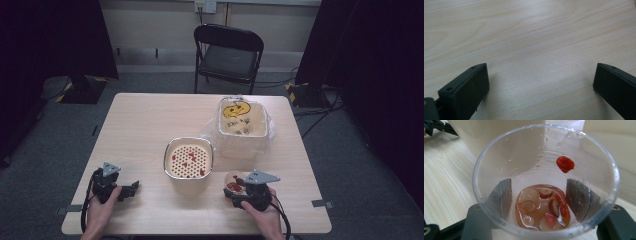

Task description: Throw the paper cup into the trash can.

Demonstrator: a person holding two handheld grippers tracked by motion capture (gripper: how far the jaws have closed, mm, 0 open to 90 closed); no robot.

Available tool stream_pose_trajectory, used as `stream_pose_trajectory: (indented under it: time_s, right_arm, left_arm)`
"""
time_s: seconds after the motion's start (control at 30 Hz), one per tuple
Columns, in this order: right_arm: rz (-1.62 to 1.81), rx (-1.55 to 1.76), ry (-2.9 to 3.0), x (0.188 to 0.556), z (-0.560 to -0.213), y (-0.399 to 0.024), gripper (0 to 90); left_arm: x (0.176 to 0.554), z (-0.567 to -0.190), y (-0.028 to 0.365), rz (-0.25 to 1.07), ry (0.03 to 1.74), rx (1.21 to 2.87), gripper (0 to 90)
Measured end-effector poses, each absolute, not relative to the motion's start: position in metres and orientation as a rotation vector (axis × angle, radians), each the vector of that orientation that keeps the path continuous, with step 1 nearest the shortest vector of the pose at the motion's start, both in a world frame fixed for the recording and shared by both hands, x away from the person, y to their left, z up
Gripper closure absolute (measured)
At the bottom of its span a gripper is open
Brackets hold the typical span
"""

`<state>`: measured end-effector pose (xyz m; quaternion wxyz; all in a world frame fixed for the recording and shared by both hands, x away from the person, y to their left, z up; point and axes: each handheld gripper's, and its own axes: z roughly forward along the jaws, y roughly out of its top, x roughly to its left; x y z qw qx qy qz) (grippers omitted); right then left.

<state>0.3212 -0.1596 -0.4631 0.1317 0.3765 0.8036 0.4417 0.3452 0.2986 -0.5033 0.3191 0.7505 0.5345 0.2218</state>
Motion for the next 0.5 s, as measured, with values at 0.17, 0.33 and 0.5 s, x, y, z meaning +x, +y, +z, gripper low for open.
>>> stream_pose_trajectory:
  time_s: [0.17, 0.33, 0.5]
  right_arm:
    - [1.3, 1.111, 2.31, 0.322, -0.457, -0.165, 39.2]
    - [1.334, 1.099, 2.272, 0.327, -0.444, -0.167, 39.8]
    - [1.351, 1.083, 2.256, 0.33, -0.43, -0.165, 40.4]
  left_arm:
    - [0.345, -0.503, 0.299, 0.583, 1.406, 1.973, 0.0]
    - [0.345, -0.503, 0.299, 0.583, 1.406, 1.973, 0.0]
    - [0.345, -0.503, 0.299, 0.583, 1.406, 1.973, 0.0]
